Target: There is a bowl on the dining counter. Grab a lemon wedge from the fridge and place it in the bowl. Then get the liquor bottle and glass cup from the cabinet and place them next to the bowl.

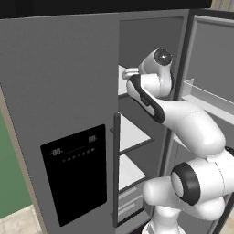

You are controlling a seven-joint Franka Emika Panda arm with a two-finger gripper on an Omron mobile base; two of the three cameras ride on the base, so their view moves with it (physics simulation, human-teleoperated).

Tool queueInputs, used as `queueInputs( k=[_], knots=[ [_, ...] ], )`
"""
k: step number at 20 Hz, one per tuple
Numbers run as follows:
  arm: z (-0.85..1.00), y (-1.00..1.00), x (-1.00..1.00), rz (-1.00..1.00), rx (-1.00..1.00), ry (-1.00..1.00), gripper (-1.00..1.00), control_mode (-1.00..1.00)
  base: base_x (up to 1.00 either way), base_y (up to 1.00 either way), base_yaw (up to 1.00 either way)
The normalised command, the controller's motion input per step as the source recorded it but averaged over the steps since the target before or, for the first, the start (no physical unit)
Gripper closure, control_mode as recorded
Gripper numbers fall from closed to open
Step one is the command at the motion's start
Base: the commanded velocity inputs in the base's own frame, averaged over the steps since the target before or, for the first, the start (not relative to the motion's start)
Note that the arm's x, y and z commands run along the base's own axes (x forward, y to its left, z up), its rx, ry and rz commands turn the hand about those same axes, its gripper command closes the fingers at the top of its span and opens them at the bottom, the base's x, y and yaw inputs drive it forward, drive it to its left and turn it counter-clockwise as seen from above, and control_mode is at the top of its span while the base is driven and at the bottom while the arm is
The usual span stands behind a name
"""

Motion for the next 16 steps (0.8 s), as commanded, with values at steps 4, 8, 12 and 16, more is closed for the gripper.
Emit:
queueInputs(
  k=[4,8,12,16],
  knots=[
    [-0.08,0.0,0.21,0.0,0.0,0.0,-1.0,-1.0,0.0,0.0,0.0],
    [-0.12,-0.05,0.16,0.0,0.0,0.0,-1.0,-1.0,0.0,0.0,0.0],
    [-0.15,-0.07,0.1,0.0,0.01,0.0,-1.0,-1.0,0.0,0.0,0.0],
    [-0.18,-0.06,0.14,0.0,0.01,0.0,-1.0,-1.0,0.0,0.0,0.0]
  ],
)
